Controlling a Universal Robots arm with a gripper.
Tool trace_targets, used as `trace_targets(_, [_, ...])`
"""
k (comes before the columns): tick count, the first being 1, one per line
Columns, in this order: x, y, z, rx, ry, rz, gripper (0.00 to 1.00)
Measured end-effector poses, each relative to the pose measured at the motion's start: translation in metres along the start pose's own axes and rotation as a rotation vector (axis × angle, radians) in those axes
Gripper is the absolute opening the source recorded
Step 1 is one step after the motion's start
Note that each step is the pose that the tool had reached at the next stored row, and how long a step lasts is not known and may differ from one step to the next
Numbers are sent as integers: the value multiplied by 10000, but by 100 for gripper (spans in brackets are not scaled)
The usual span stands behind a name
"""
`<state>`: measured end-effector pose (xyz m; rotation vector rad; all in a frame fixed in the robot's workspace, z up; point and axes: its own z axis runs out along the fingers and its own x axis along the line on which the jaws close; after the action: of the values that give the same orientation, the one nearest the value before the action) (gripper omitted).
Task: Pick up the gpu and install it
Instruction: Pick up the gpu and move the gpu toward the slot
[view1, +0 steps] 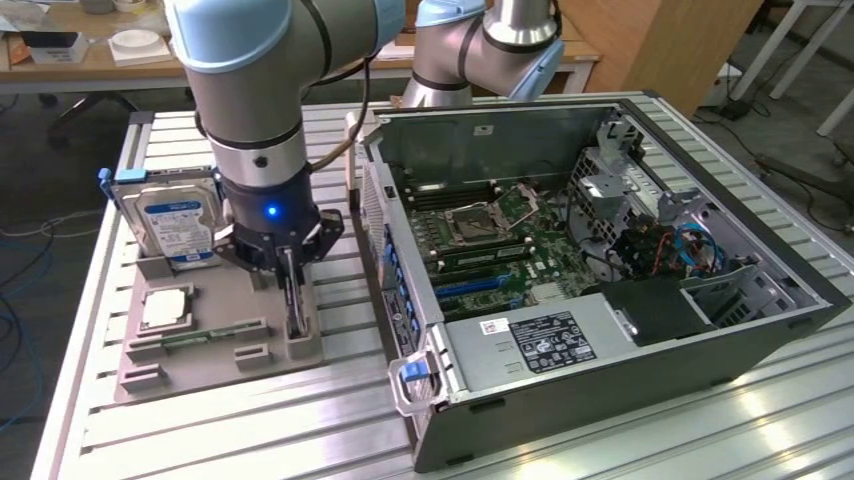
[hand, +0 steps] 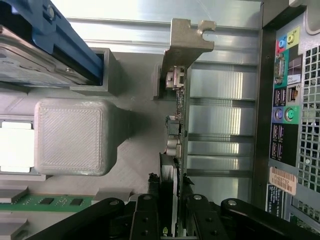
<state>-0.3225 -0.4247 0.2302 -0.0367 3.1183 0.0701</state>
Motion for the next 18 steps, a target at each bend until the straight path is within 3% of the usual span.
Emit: trace_targets(18, [-2, 5, -103, -1, -1, 0, 27])
